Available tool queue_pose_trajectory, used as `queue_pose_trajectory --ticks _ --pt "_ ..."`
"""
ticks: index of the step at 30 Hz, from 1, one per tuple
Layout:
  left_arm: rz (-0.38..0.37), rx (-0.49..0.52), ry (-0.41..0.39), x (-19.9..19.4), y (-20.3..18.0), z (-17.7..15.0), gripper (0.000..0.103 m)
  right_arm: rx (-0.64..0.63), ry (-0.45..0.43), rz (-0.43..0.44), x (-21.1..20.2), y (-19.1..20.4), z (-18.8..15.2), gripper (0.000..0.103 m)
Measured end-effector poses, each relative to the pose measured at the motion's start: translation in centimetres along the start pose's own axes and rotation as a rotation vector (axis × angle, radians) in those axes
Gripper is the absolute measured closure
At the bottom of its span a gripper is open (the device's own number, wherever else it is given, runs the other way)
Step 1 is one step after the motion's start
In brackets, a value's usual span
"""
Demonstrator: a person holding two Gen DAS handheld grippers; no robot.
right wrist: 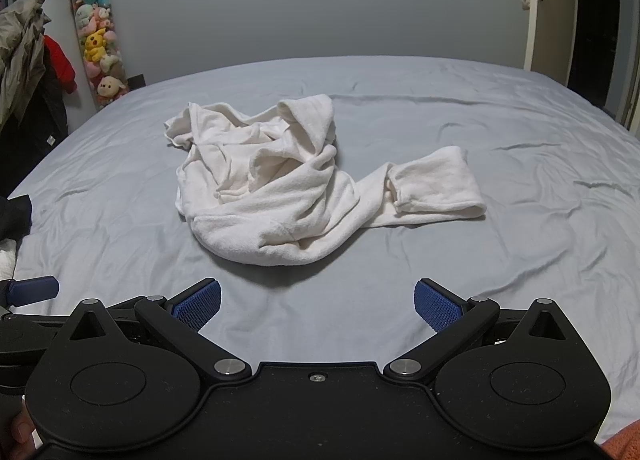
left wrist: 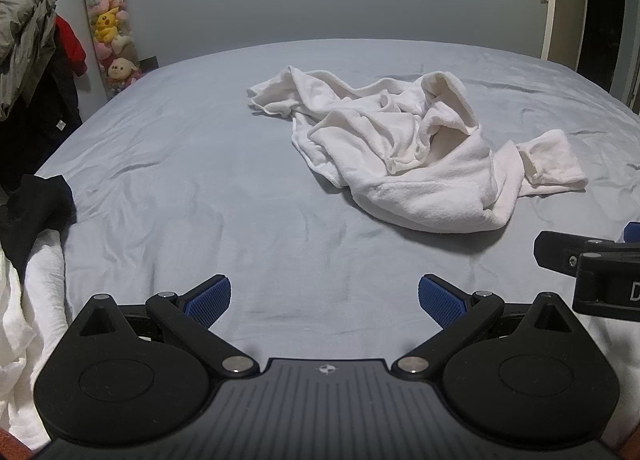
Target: Fold clothes
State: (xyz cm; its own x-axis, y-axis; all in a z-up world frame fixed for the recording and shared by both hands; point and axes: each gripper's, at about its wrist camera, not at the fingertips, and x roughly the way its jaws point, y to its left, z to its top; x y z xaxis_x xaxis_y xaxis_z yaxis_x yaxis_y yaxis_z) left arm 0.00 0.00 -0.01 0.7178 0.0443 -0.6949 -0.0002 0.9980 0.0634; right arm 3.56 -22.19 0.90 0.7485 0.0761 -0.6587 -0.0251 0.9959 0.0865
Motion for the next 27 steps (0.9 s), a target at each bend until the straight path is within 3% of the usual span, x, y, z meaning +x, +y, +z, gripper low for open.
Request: queue_pose_trajectory --ticks 27 --pt "-0.015 0.003 0.022 0.11 -0.01 -0.02 0.004 -0.001 0.008 0.006 -0.03 0.03 -0.06 0.0"
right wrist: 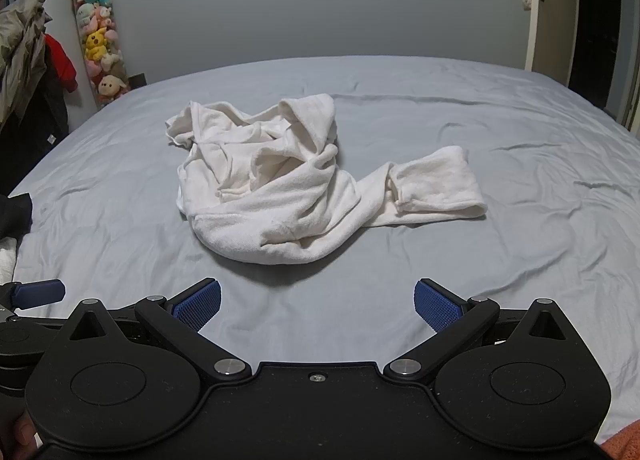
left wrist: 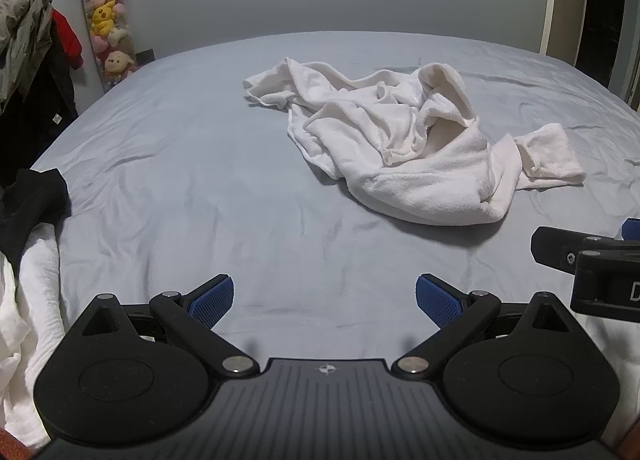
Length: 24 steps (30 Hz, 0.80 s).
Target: Fold clothes
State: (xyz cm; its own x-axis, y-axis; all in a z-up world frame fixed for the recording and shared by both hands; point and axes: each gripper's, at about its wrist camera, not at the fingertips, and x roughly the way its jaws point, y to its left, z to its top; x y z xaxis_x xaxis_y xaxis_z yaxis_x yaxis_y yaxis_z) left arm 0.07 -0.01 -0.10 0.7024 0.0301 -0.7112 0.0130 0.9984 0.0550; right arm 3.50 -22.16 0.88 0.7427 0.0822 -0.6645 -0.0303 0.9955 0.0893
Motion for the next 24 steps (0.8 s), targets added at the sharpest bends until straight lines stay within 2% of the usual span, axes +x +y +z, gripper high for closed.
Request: queue_pose_trajectory --ticks 16,24 --pt "0.008 -0.003 0.006 0.2 0.0 -0.1 0.004 -0.003 0.002 0.0 0.2 -0.1 0.1 0.0" --pt "0.011 -0.012 0.011 0.3 0.2 -0.1 0.004 -0.009 -0.002 -0.008 -0.3 0.8 -0.9 0.0"
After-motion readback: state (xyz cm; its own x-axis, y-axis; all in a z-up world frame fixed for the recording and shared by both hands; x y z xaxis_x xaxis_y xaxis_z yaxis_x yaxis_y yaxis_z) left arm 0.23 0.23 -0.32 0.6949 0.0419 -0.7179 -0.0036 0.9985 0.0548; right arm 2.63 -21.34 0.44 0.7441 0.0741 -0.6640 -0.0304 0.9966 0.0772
